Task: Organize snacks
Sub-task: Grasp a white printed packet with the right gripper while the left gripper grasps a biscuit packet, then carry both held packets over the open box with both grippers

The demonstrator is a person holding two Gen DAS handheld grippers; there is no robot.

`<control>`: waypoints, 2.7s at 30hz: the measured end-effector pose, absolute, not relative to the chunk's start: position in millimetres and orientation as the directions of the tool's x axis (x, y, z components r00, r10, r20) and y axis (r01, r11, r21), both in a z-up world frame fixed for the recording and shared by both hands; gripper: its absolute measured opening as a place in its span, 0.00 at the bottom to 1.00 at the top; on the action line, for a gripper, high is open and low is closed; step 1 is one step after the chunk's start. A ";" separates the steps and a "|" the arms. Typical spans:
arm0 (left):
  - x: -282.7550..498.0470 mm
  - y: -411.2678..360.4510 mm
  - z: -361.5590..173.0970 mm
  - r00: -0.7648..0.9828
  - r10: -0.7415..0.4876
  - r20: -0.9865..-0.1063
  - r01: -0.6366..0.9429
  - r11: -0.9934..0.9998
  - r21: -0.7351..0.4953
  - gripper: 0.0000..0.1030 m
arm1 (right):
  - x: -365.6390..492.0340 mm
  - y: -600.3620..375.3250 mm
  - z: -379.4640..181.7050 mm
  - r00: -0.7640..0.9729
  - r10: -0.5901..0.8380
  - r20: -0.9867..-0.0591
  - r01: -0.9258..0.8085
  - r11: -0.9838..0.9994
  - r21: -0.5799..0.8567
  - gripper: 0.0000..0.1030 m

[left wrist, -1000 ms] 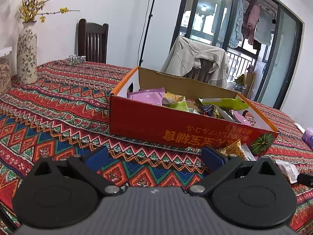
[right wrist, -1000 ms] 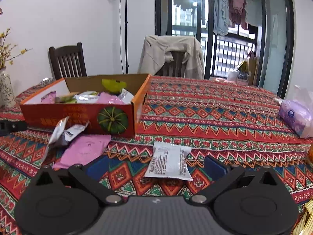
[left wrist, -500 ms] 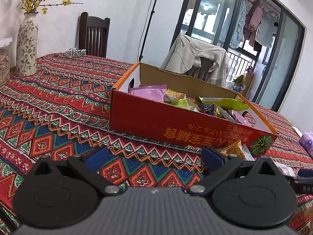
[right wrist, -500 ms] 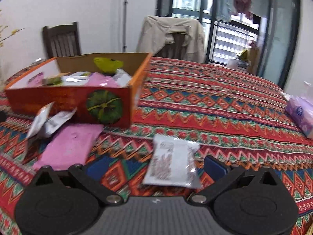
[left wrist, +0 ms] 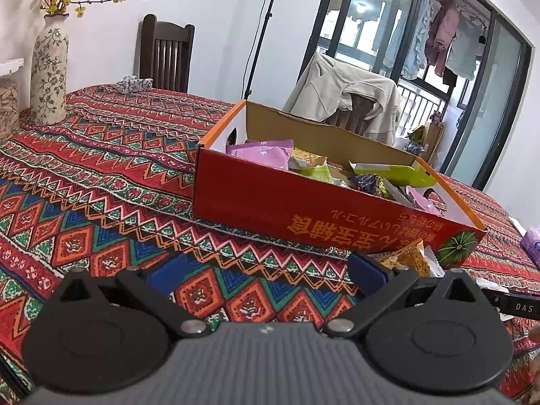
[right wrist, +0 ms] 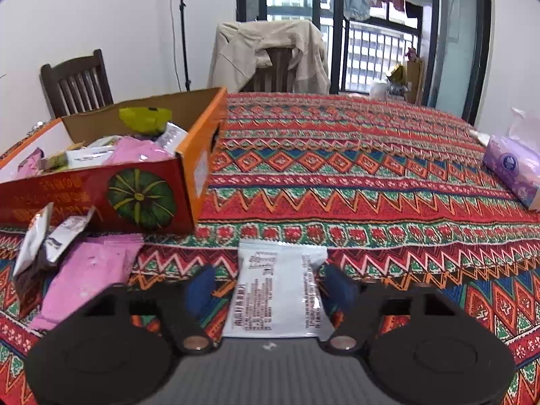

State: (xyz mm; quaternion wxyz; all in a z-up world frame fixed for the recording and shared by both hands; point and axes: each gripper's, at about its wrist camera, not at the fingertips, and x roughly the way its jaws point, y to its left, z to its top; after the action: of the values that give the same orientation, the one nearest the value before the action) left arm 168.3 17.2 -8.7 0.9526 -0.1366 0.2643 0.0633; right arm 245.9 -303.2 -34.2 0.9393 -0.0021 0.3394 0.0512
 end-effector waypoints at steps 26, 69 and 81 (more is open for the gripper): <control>165.8 -41.4 20.1 0.873 0.019 -0.487 -0.096 0.986 -0.134 1.00 | 197.4 -296.6 -17.8 0.907 0.112 -0.406 -0.128 0.992 -0.014 0.39; 183.5 -38.8 8.1 0.821 -0.028 -0.570 -0.101 0.976 -0.193 0.43 | 201.8 -301.9 -19.5 0.898 0.140 -0.418 -0.138 0.990 0.035 0.40; 202.5 -48.6 1.4 0.819 -0.014 -0.573 -0.063 0.991 -0.115 0.43 | 202.6 -305.1 -20.2 0.896 0.128 -0.424 -0.122 0.992 0.042 0.40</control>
State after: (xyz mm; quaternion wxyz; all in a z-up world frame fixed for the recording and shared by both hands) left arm 202.5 -48.6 1.4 0.9515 -0.0645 0.3004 0.0129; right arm 202.6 -305.1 -20.2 0.9738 0.0071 0.2182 0.0644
